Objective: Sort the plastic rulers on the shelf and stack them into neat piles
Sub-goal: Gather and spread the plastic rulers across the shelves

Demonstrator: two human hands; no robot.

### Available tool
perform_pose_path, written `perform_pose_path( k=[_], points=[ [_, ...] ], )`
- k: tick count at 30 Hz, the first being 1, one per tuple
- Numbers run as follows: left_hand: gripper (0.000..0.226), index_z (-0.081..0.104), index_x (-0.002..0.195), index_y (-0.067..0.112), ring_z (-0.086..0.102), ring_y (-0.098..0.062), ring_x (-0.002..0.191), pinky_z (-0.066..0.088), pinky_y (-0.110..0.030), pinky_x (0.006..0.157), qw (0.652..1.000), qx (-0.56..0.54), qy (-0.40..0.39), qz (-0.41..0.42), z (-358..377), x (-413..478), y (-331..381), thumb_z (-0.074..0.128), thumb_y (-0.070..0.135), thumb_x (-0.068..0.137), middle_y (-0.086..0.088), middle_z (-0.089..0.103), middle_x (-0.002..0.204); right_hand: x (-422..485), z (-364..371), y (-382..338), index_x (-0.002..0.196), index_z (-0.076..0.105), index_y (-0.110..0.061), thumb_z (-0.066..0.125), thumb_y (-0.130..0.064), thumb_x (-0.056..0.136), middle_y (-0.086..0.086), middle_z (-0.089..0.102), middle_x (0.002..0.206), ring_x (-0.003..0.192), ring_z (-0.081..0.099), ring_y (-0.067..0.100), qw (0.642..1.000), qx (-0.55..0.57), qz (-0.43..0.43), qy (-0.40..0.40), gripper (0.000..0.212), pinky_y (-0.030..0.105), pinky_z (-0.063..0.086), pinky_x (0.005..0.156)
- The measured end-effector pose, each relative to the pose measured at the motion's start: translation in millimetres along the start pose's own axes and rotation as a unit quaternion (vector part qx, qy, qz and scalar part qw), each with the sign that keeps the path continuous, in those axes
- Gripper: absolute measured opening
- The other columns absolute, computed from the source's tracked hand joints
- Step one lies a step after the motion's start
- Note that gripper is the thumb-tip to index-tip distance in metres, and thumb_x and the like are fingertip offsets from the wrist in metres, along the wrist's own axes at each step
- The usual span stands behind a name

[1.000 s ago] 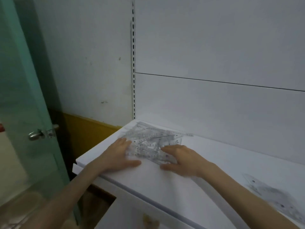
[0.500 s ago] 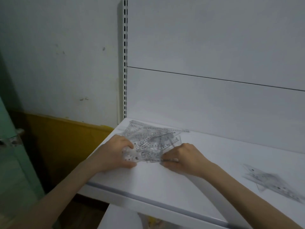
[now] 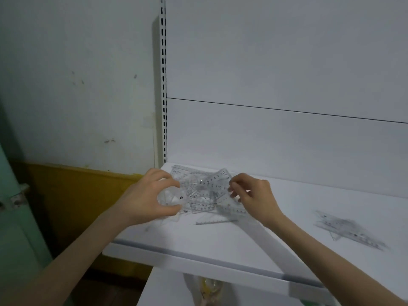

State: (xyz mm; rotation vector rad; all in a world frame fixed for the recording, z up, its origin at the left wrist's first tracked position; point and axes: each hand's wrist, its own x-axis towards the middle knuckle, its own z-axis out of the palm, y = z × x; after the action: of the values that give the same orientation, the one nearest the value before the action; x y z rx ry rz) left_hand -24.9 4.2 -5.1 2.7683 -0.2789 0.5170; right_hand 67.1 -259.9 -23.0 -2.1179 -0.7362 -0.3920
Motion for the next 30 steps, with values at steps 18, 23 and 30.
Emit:
perform_pose_path(
  k=[18,23,30],
  points=[
    [0.024,0.053,0.117,0.005,0.06,-0.031,0.098,0.049,-0.04,0.088,0.873,-0.131,0.264,0.388,95.5,112.1,145.4,0.039,0.014,0.1,-0.017,0.066,0.106,-111.9,-147.1,36.4,0.087,0.067,-0.01,0.055,-0.008,0.094,0.006,0.072,0.073,0.054,0.058,0.015,0.956,0.056,0.238,0.163,0.014,0.026,0.044,0.045],
    [0.026,0.064,0.108,0.004,0.052,-0.031,0.114,0.041,-0.033,0.099,0.868,-0.193,0.158,0.428,134.7,122.5,192.9,0.045,0.014,0.094,-0.015,0.062,0.115,-159.9,-194.9,50.8,0.095,0.069,-0.015,0.054,-0.008,0.094,0.0,0.073,0.079,0.058,0.065,0.015,0.925,-0.013,0.31,0.218,0.017,0.024,0.051,0.051],
    [0.03,0.071,0.094,0.003,0.046,-0.024,0.124,0.043,-0.021,0.099,0.889,-0.211,0.109,0.392,155.0,124.2,210.4,0.057,0.027,0.082,-0.012,0.061,0.119,-162.2,-225.7,86.6,0.098,0.066,-0.01,0.06,-0.004,0.088,0.007,0.073,0.078,0.054,0.063,0.013,0.912,-0.019,0.35,0.213,0.014,0.023,0.049,0.051]
  ],
)
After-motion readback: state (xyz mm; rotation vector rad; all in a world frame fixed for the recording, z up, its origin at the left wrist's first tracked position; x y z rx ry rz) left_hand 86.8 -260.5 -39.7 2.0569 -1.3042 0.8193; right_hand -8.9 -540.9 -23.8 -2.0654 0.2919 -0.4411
